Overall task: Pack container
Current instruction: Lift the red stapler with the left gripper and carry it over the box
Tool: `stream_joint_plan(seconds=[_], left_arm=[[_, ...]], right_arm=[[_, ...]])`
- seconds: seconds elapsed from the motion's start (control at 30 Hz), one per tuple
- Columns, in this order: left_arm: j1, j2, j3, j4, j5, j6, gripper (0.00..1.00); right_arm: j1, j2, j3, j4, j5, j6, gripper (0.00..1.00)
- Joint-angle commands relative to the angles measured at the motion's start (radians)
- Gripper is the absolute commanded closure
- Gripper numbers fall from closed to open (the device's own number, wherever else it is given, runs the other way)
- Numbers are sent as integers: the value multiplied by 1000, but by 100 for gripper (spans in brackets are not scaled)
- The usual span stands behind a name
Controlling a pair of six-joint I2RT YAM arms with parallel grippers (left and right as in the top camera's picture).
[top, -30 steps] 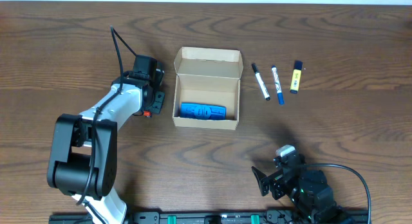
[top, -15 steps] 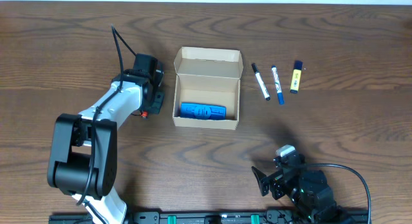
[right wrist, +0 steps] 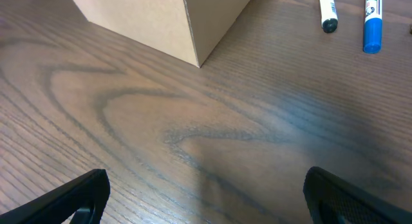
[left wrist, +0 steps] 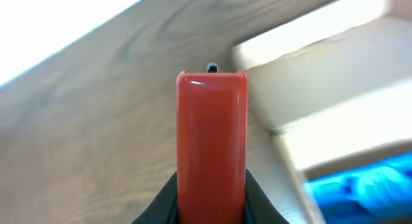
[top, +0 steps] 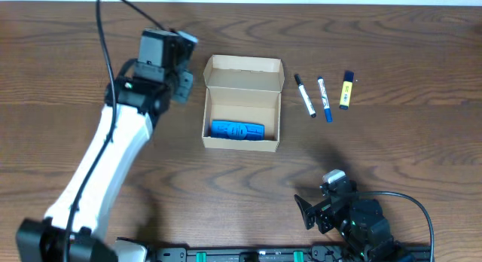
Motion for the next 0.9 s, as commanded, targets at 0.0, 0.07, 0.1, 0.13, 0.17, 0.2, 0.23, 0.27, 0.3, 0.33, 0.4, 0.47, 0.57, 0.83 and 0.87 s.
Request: stream_joint_plan(seconds=[0.0, 0.07, 0.1, 0.13, 0.17, 0.2, 0.23, 0.27, 0.3, 0.33, 0.4, 0.47, 0.57, 0.83, 0.87], left_arm=[[-115, -34, 17, -9, 63, 238, 94], [-185, -37, 17, -20, 99, 352, 94], [-224, -36, 16, -27, 105, 414, 94], [-254, -33, 16, -33, 106, 461, 94], [-284, -29, 16, -38, 105, 506, 94], [-311, -24, 16, -42, 105, 547, 94], [-331, -18, 16, -45, 105, 578, 94], [-347, -12, 16, -48, 105, 600, 94], [-362, -2, 16, -50, 105, 618, 94], [-369, 6, 16, -50, 105, 625, 94], [-374, 29, 16, -58, 106, 653, 94], [-372, 61, 16, -64, 104, 695, 94], [-366, 115, 16, -55, 90, 747, 94], [-366, 278, 16, 5, -46, 752, 94], [-366, 295, 16, 14, -56, 752, 94]], right_arm=[[10, -6, -10, 0, 11, 8, 1], [10, -6, -10, 0, 11, 8, 1], [10, -6, -10, 0, 11, 8, 1], [10, -6, -10, 0, 11, 8, 1], [10, -6, -10, 0, 11, 8, 1], [10, -6, -10, 0, 11, 8, 1], [10, -6, -10, 0, 11, 9, 1], [10, -6, -10, 0, 11, 8, 1], [10, -6, -10, 0, 11, 8, 1], [10, -6, -10, 0, 11, 8, 1], [10, -6, -10, 0, 11, 9, 1], [10, -6, -10, 0, 11, 8, 1], [10, -6, -10, 0, 11, 8, 1], [10, -6, -10, 0, 11, 8, 1], [10, -6, -10, 0, 11, 8, 1]])
